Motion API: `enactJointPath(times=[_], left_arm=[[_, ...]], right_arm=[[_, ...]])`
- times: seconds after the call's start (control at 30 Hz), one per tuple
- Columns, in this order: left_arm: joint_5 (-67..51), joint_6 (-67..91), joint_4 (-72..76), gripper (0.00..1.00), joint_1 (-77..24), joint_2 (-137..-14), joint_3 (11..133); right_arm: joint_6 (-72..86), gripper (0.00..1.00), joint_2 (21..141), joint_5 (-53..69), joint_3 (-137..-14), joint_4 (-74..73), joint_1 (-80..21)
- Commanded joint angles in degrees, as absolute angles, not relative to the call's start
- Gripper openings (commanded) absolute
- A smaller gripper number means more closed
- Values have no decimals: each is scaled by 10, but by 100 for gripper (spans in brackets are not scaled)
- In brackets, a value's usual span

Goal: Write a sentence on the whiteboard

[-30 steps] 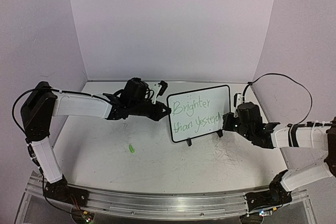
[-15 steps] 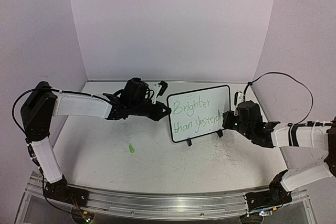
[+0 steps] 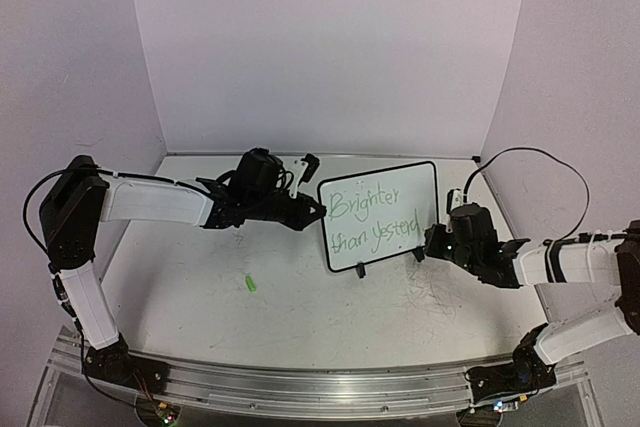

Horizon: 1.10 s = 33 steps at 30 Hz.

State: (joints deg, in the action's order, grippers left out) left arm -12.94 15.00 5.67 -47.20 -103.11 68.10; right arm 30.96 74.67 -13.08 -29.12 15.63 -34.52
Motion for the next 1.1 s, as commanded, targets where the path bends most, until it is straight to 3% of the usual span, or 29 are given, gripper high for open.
enactJointPath(times=[0.0,0.43,1.07], left_arm=[[-91,119,60,0,-471,-1003,681],[-90,118,60,0,-471,-1005,681],[-90,116,60,0,-471,-1003,681]], right_arm=[[319,0,769,-125,-295,155,-344],[296,0,695,-133,-297,149,-337],[279,0,732,-129,-301,181,-316]])
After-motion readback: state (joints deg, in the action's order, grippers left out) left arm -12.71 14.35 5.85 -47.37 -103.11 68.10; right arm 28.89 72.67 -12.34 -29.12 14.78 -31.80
